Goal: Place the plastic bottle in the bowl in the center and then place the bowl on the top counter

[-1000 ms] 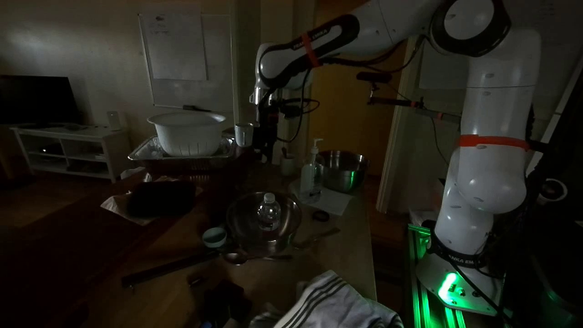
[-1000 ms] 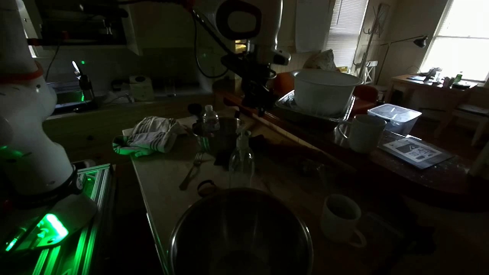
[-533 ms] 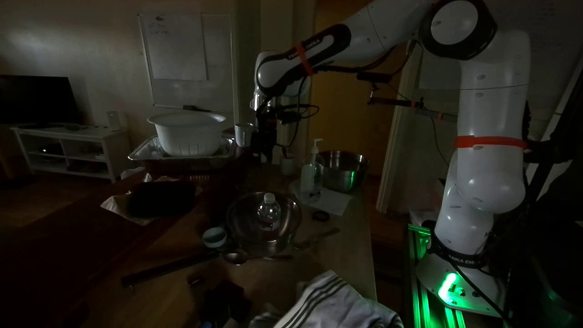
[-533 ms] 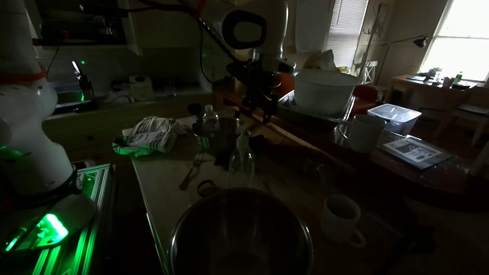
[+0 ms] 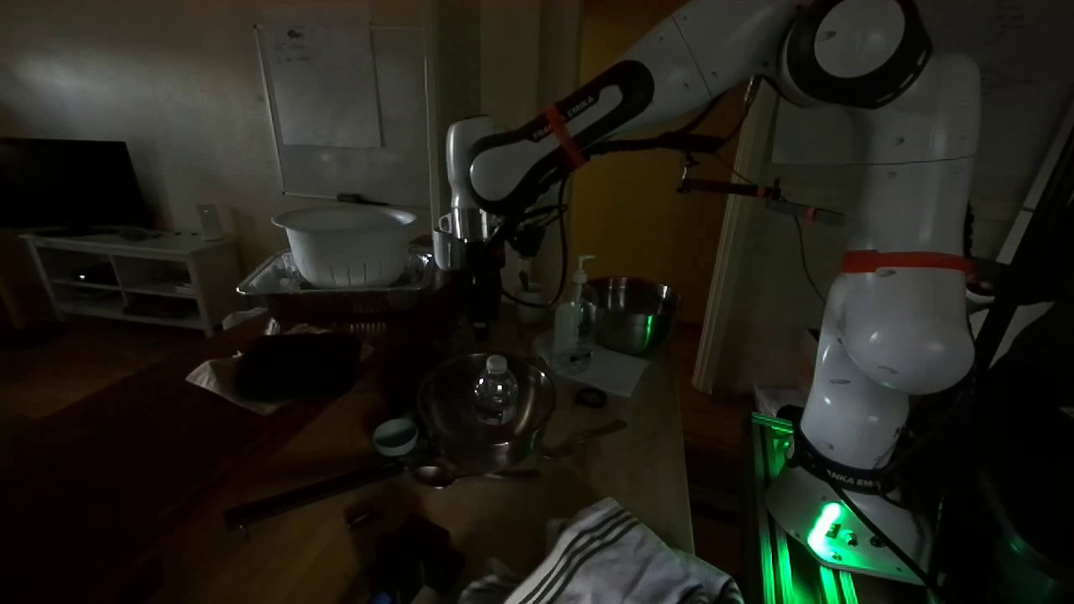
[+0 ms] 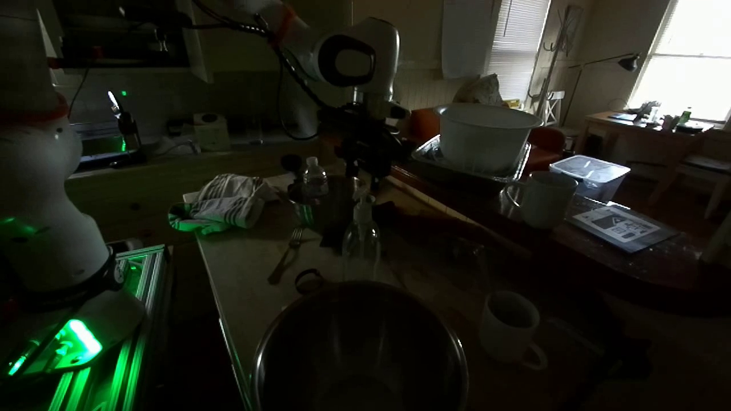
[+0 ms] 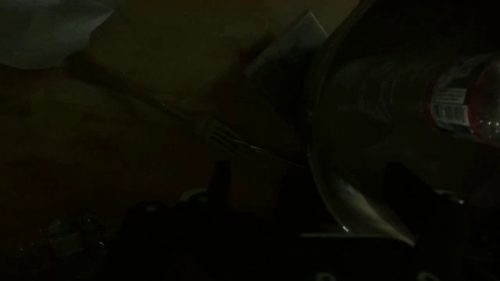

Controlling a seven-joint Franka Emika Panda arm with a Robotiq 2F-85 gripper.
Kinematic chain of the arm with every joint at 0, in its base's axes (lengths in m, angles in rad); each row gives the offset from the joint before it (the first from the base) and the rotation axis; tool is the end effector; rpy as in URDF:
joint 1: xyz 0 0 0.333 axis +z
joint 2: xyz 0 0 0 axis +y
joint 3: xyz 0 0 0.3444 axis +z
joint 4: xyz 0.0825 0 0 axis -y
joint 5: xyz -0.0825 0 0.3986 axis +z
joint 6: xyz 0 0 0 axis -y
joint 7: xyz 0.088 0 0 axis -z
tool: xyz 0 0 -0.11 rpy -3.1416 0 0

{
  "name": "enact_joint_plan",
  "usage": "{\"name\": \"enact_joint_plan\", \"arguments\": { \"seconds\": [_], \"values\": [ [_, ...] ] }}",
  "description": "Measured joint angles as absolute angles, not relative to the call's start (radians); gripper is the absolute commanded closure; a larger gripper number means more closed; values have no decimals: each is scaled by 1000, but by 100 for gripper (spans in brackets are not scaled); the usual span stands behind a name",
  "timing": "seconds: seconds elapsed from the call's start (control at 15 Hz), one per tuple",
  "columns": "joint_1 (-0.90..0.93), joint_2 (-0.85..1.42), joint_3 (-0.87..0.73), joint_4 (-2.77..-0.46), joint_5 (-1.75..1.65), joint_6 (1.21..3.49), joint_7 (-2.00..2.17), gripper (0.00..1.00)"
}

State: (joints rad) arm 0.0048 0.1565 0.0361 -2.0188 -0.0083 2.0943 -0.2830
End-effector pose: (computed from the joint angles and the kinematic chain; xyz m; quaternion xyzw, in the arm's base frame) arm 0.5884 0.0231 0.3850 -0.9858 -0.1632 0.0402 0.0042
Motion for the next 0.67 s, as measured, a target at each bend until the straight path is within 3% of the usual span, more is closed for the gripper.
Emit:
{"name": "enact_joint_plan", "arguments": {
  "seconds": [0.47, 0.53, 0.67],
  "values": [
    [12, 218, 46, -2099, -52, 2225, -359, 0],
    [11, 232, 50, -2106, -48, 2256, -368, 25],
    [11, 259, 58, -2113, -40, 2317, -376, 34]
  ]
}}
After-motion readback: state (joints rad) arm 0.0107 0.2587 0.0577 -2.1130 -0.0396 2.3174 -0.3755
